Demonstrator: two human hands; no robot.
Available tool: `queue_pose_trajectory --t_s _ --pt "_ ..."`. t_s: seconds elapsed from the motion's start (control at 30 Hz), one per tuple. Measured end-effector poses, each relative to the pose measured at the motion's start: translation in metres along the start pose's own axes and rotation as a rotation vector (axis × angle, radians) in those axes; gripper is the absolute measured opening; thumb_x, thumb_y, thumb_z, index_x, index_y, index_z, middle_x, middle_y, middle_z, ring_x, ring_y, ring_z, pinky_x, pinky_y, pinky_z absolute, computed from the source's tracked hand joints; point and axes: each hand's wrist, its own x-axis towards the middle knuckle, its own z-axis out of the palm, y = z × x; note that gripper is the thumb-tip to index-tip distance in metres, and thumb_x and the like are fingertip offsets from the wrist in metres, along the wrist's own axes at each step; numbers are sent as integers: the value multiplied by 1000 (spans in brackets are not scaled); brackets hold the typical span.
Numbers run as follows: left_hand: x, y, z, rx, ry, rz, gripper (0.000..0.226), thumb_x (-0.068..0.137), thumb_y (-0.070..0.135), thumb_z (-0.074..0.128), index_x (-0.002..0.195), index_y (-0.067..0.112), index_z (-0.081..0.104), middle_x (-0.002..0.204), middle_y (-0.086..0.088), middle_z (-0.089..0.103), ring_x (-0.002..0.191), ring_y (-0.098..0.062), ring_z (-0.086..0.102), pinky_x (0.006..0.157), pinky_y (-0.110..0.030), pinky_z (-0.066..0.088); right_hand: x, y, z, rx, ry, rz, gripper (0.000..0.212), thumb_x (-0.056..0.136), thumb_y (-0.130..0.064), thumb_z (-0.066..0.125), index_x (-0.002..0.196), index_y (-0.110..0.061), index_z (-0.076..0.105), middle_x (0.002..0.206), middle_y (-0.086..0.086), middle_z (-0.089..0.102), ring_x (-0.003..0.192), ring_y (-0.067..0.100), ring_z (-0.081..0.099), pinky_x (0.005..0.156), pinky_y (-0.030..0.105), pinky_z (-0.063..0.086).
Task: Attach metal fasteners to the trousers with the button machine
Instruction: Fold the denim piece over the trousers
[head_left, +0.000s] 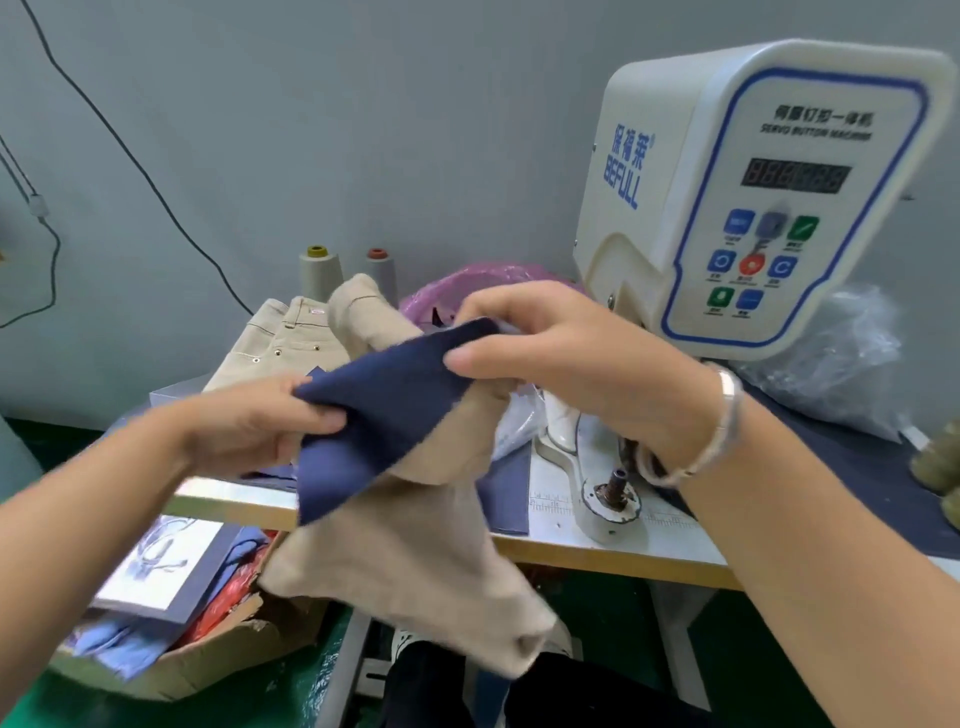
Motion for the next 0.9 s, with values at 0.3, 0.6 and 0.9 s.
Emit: queue_pose_trajectory --t_s 0.3,0.6,0.9 --pt "29 42 37 78 -275 109 48 51 40 92 88 12 78 81 -7 74 72 -15 72 60 -20 55 -95 69 -16 404 337 3 11 77 -13 60 67 -18 59 67 2 52 64 10 50 59 17 40" --pt "93 -48 73 249 -179 -110 21 93 22 55 96 18 76 97 -1 74 89 -13 70 72 -18 52 -117 177 3 765 486 406 12 70 -13 67 67 -21 74 70 -1 70 61 6 64 53 16 47" --pt "122 -79 79 -3 -18 -152 35 74 28 70 103 9 73 109 -16 70 100 -30 68 92 -40 52 -100 216 -13 864 655 447 8 70 -26 67 64 -24 71 63 -5 64 58 4 58 53 17 46"
